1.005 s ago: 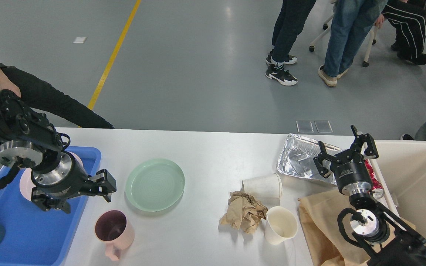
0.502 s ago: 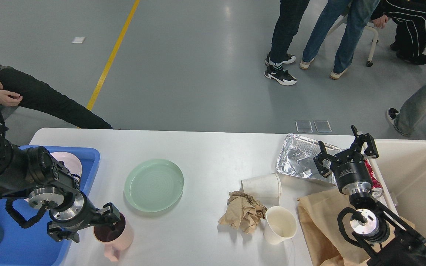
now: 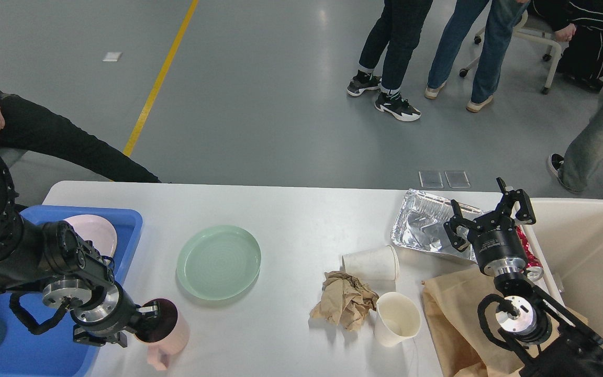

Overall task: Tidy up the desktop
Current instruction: 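Lower the left gripper and grasp the pink mug beside the tray, then lift the pink mug and set it down inside the blue tray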

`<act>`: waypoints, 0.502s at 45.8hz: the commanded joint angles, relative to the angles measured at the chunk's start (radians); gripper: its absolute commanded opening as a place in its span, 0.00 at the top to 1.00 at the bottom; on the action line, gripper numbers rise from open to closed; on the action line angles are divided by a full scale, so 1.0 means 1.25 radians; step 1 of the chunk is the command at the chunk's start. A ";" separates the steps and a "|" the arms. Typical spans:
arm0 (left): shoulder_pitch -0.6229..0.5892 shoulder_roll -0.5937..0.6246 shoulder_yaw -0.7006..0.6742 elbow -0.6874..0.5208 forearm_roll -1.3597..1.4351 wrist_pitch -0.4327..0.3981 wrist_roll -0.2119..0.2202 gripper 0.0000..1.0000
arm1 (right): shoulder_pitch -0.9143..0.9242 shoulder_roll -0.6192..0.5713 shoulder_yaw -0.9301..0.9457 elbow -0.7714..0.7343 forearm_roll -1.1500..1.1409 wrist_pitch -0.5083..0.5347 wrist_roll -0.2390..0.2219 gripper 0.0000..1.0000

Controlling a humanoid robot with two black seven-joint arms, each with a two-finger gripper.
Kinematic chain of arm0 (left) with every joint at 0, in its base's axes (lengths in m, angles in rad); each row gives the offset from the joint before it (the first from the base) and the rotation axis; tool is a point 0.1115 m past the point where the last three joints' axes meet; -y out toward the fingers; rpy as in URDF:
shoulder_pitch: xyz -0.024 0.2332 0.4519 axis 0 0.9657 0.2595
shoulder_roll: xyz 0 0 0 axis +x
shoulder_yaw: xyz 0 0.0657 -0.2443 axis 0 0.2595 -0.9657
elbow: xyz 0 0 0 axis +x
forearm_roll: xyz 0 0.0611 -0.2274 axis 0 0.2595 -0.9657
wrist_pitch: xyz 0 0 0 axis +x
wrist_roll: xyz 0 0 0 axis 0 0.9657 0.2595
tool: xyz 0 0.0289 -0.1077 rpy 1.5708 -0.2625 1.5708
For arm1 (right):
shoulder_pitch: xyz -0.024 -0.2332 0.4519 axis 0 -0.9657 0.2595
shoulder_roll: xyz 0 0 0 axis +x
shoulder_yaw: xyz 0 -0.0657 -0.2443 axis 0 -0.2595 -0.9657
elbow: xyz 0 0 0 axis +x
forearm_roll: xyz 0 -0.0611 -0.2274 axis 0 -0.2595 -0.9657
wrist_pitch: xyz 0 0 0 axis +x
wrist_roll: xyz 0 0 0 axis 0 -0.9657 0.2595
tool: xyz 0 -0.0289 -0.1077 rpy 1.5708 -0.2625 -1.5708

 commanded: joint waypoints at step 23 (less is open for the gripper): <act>-0.092 0.044 0.003 -0.037 0.001 -0.046 0.063 1.00 | 0.000 0.001 0.000 0.000 0.000 0.000 0.000 0.00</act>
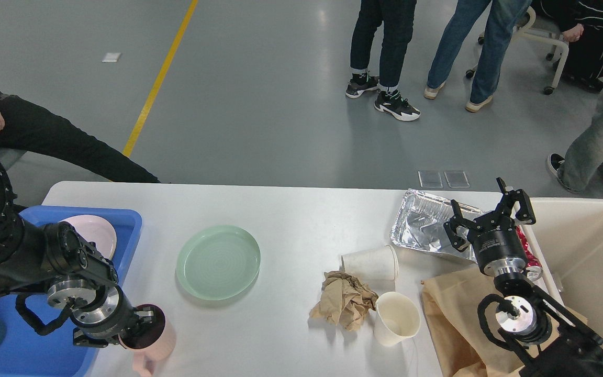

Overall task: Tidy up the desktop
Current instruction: 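Lift the pink mug and set it down inside the blue tray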

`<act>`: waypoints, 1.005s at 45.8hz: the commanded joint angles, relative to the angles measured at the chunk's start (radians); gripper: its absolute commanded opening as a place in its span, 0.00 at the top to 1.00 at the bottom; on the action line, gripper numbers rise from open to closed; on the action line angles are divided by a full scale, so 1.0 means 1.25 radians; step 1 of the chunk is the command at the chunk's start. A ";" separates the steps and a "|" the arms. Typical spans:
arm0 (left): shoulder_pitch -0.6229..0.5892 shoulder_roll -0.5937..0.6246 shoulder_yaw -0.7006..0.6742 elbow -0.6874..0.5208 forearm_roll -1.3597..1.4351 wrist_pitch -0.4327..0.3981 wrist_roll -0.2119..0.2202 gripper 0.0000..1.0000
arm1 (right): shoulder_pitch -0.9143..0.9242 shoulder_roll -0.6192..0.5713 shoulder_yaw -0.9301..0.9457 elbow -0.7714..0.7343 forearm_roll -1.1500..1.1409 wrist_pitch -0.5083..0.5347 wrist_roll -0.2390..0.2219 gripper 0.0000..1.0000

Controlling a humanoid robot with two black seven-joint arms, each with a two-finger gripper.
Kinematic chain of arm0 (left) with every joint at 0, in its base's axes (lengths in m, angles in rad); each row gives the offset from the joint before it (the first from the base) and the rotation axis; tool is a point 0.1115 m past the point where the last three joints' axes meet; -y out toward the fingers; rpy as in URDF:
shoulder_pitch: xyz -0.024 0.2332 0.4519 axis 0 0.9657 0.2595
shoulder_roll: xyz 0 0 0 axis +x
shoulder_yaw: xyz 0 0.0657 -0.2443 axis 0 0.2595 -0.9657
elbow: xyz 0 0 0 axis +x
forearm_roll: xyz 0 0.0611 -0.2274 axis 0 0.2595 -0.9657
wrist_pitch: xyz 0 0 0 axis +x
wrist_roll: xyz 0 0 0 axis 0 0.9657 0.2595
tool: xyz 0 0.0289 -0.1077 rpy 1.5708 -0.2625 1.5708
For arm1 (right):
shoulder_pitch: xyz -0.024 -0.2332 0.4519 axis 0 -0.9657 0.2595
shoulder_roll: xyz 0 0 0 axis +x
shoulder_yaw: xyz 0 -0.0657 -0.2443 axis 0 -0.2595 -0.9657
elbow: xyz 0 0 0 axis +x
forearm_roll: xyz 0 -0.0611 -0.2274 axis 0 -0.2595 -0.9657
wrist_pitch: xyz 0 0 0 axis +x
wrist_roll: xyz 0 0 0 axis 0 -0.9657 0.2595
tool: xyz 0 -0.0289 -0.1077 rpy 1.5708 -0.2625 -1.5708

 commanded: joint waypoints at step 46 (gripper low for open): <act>-0.590 0.213 0.139 -0.191 0.158 -0.365 -0.005 1.00 | -0.001 -0.001 0.000 0.000 0.000 0.000 0.000 0.00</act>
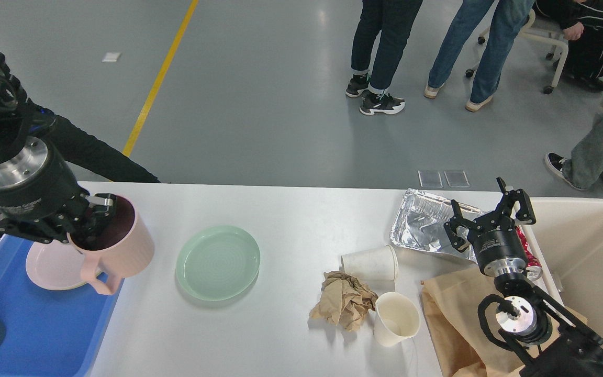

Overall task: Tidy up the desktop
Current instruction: 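Lift the pink mug and set it down inside the blue tray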

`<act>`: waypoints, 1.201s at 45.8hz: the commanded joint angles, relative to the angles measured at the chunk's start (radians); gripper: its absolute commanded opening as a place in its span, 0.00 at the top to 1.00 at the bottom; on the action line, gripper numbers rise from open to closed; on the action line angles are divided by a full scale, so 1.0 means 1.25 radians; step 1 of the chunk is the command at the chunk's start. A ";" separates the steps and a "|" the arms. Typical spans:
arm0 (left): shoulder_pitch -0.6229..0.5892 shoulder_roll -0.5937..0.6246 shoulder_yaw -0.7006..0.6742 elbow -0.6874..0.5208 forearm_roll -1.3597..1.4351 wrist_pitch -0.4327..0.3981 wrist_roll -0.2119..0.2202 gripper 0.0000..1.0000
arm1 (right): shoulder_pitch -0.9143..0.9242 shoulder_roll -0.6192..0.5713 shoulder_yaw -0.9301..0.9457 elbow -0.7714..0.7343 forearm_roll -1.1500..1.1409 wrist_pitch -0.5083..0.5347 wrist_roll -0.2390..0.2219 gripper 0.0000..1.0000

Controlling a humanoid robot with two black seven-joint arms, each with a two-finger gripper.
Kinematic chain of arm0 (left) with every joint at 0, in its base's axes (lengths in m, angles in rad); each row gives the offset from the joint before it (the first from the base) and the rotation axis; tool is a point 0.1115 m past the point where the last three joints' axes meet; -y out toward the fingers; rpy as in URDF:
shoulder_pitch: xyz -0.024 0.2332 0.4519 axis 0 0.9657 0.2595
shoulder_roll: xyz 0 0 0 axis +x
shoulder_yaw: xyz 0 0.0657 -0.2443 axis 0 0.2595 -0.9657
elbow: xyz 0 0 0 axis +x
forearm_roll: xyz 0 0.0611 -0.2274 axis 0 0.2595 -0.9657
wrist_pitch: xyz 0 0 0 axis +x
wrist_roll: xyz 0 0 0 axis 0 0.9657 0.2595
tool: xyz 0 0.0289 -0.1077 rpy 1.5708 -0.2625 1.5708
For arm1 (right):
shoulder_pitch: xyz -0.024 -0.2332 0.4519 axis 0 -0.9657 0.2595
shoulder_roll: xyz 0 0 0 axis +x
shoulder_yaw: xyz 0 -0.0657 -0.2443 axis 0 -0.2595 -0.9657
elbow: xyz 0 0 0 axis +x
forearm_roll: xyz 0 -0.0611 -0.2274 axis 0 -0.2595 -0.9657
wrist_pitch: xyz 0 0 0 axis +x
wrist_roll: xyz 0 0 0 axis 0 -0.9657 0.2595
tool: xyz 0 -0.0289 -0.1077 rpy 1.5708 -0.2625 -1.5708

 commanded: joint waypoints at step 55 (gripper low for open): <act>0.905 0.351 -0.493 0.537 0.376 0.084 -0.014 0.58 | 0.001 0.001 0.000 -0.001 0.000 0.000 0.000 0.00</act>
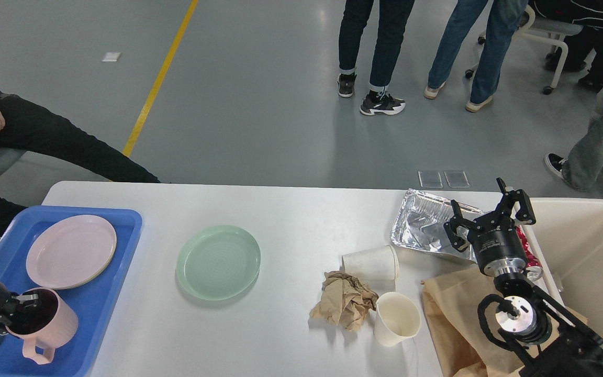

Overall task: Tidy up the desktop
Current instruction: 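Lift the pink mug and set it down inside the blue tray, then reach the left gripper to the pale green plate and grip its rim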

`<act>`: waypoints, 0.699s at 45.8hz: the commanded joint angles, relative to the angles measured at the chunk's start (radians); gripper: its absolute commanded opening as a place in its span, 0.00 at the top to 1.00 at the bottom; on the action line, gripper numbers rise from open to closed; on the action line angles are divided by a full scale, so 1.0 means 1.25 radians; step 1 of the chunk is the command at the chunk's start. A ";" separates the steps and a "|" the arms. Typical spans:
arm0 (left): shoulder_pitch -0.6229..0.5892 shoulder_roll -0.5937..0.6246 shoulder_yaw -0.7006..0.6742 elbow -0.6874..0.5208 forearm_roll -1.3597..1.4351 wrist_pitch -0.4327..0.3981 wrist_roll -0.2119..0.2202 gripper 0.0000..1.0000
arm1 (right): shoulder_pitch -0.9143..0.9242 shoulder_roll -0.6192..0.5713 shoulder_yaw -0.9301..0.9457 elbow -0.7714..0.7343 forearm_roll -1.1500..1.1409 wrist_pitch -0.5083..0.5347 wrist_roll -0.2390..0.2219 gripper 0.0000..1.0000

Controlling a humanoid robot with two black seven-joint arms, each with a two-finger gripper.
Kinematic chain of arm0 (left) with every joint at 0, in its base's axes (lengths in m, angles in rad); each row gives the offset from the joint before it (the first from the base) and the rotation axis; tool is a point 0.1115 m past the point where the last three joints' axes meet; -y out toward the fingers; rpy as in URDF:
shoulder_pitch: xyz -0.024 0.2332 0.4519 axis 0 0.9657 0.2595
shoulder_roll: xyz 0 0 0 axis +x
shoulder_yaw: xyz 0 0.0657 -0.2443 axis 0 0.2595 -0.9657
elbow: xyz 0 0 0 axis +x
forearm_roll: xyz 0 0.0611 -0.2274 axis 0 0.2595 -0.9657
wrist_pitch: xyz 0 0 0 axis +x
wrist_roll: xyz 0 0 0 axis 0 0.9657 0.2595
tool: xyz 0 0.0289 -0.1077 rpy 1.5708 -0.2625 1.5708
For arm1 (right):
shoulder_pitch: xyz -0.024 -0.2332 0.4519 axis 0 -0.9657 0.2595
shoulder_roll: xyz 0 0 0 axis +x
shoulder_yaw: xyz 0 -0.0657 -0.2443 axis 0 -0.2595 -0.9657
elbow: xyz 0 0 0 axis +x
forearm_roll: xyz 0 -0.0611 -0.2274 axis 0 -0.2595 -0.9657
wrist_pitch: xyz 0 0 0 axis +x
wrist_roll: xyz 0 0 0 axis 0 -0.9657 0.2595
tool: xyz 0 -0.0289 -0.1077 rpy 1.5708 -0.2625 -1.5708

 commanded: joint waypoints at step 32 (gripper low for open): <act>-0.318 -0.051 0.301 -0.146 -0.121 -0.014 -0.015 0.07 | 0.000 -0.001 0.000 0.001 0.000 0.000 0.000 0.00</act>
